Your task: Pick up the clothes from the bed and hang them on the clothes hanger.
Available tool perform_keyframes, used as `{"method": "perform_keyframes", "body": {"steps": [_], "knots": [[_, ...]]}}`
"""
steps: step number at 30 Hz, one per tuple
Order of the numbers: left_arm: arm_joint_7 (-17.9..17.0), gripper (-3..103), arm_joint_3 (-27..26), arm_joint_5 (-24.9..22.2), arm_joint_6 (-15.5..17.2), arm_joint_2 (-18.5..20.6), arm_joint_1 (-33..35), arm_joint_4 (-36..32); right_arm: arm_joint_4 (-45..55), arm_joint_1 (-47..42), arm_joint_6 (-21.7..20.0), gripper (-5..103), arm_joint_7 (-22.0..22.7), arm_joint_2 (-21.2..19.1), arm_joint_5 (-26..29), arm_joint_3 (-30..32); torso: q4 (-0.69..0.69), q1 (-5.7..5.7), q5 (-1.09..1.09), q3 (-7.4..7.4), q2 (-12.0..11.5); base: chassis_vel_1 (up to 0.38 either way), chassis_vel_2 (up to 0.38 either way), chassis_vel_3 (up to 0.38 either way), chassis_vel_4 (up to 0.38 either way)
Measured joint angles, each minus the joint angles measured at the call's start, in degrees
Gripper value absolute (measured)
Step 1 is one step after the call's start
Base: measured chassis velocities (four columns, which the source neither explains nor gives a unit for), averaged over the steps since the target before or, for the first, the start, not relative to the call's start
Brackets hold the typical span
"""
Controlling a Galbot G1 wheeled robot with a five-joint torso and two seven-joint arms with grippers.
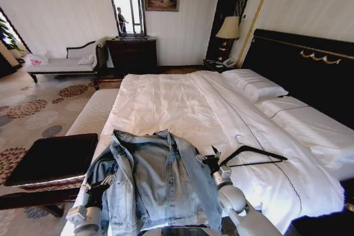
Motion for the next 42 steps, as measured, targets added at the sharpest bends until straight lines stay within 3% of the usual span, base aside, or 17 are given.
{"method": "perform_keyframes", "body": {"steps": [30,42], "knots": [[0.1,100,-0.5,-2.0,0.8,0.5,-2.2,1.8,-0.2,1.5,-1.2,100,1.5,-2.7,1.8,-0.6,0.00,0.01,0.02,0.01,0.0,-0.183,-0.185,0.186,0.180],[0.0,100,-0.1,-1.5,0.8,0.5,-2.1,1.1,1.2,2.1,-2.1,100,1.4,-7.3,3.9,-1.0,-0.01,0.01,0.05,0.01,0.0,-0.144,-0.154,0.138,0.142]]}}
